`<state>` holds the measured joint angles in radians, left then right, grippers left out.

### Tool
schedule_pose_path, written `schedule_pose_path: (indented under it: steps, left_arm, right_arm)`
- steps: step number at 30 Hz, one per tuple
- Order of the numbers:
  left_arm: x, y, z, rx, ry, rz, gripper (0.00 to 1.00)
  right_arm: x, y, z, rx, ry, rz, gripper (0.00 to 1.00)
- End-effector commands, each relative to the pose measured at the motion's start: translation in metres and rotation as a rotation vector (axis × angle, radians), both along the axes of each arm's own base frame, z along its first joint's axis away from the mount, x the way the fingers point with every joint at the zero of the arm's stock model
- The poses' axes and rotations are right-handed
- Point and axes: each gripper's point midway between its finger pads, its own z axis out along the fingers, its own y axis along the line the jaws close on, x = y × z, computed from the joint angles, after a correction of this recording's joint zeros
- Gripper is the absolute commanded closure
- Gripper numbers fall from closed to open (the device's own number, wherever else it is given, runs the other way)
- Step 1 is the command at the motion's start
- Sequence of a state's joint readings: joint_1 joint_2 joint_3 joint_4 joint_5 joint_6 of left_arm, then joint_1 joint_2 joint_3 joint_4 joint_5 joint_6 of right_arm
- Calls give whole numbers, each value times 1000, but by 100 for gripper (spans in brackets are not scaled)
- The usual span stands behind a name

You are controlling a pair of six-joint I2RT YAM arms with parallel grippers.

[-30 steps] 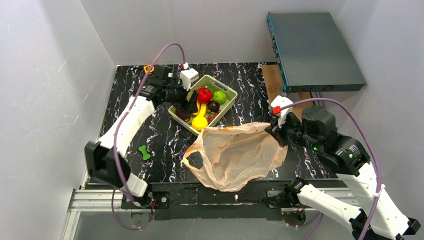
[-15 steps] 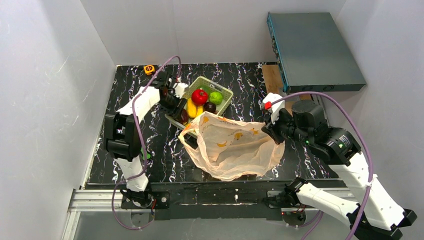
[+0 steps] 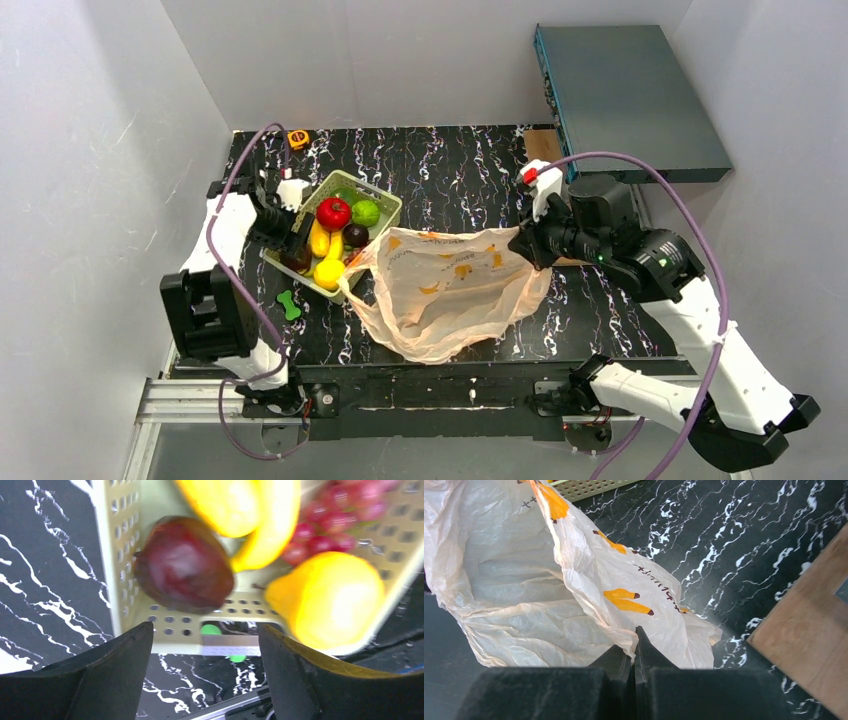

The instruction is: Place the fake fruits into the plastic bag and tie a complex knot

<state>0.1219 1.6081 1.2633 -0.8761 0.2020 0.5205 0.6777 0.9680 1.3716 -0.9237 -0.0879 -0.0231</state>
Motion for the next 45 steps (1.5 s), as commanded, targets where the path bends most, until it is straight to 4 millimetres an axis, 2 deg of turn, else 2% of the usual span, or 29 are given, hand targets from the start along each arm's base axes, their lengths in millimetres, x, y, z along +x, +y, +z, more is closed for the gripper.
schedule_pose_path:
  steps: [1, 3, 4, 6, 11, 15, 20, 26, 30, 33, 35, 40, 45]
  left_arm:
    - [-7, -47, 71, -218, -171, -121, 18]
    - [0, -61, 93, -291, -224, -112, 4]
    - [4, -68, 101, -324, -241, -114, 2]
    - [15, -77, 103, -345, -252, -131, 2]
    - [50, -90, 88, -342, -255, -243, 2]
    - [71, -97, 66, -277, -224, -317, 2]
    - [95, -93, 37, -204, -219, -336, 2]
    - [109, -91, 9, -114, -197, -369, 2]
    - [120, -87, 14, -84, -223, -362, 2]
    - [123, -93, 29, -114, -258, -378, 2]
    - [125, -100, 31, -143, -269, -393, 2]
    - [129, -112, 13, -181, -210, -379, 2]
    - [125, -115, 5, -185, -179, -374, 2]
  right_arm:
    - [11, 18, 25, 150, 44, -54, 99]
    - [20, 20, 24, 186, 80, -88, 99]
    - [22, 21, 23, 201, 98, -95, 99]
    - [27, 24, 21, 222, 123, -109, 99]
    - [39, 32, 25, 239, 98, -89, 99]
    - [43, 33, 24, 226, 80, -76, 99]
    - [40, 34, 13, 199, 91, -43, 99]
    - [35, 45, 0, 201, 160, 14, 99]
    - [31, 50, -1, 206, 189, 47, 99]
    - [32, 49, 1, 197, 189, 53, 99]
    - [32, 48, 0, 187, 194, 53, 99]
    - [32, 46, -3, 173, 218, 48, 99]
    - [32, 46, -9, 179, 225, 40, 99]
